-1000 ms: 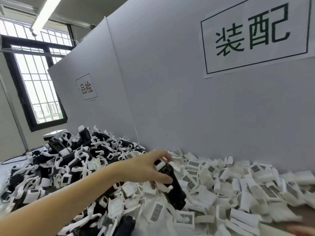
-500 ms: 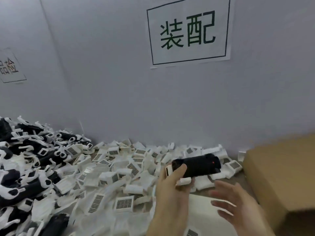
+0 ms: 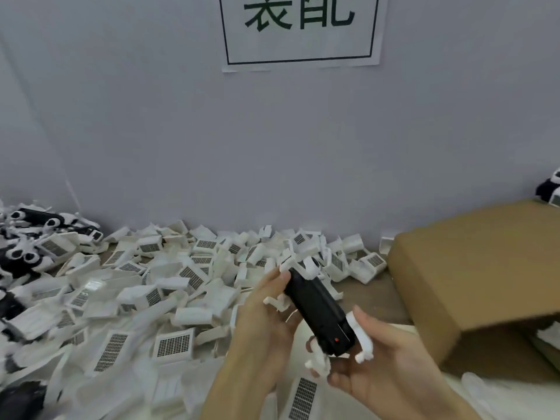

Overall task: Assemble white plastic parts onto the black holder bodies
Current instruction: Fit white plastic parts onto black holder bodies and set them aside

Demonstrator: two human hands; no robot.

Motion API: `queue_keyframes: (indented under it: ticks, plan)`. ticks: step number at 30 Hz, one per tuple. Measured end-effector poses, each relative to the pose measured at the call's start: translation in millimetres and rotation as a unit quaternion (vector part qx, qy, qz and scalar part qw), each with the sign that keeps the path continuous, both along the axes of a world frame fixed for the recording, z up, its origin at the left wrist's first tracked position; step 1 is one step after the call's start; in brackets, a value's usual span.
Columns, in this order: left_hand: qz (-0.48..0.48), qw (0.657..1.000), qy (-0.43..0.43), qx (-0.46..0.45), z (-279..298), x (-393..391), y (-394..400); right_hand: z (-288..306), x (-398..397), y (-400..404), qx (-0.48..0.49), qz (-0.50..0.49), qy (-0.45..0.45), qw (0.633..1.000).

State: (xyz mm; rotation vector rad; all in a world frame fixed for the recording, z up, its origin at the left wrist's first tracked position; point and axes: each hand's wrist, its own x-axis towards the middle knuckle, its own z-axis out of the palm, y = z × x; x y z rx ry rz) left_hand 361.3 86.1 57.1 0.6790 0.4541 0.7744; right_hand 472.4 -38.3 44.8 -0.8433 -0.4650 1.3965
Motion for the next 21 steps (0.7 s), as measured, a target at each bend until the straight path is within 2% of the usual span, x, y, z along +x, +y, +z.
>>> queue_keyframes:
  ticks: [4, 6, 8, 10, 12, 15, 17, 21]
  plan:
    - [0.046, 0.998, 0.016, -0.036, -1.1, 4.5, -2.6, -0.3, -1.8, 2.4, 0.079, -0.054, 0.105, 0.990]
    - [0.059, 0.996, 0.060, -0.010, -2.1, 4.1, -7.4, -1.9, -8.5, 2.1, 0.086, -0.118, 0.096, 0.985]
    - [0.061, 0.988, 0.129, 0.052, -5.7, 3.0, -15.3, -8.2, -13.9, -0.1, 0.052, -0.217, 0.004, 0.975]
    - [0.057, 0.966, 0.205, 0.148, -6.9, 2.8, -25.7, -14.3, -11.0, -0.3, 0.037, -0.273, -0.101, 0.956]
    - [0.049, 0.932, 0.250, 0.259, -2.5, 1.7, -38.4, -17.1, -8.1, -0.8, 0.013, -0.296, -0.233, 0.926]
    - [0.028, 0.896, 0.252, 0.365, 2.7, 2.5, -53.4, -23.6, -7.0, -3.4, 0.010, -0.294, -0.413, 0.862]
    - [0.013, 0.896, 0.220, 0.386, -1.7, 5.6, -54.9, -30.4, -10.3, -3.7, 0.008, -0.293, -0.472, 0.831]
    - [0.027, 0.933, 0.182, 0.309, -12.7, 10.3, -49.2, -36.5, -15.0, -0.7, 0.024, -0.268, -0.582, 0.768]
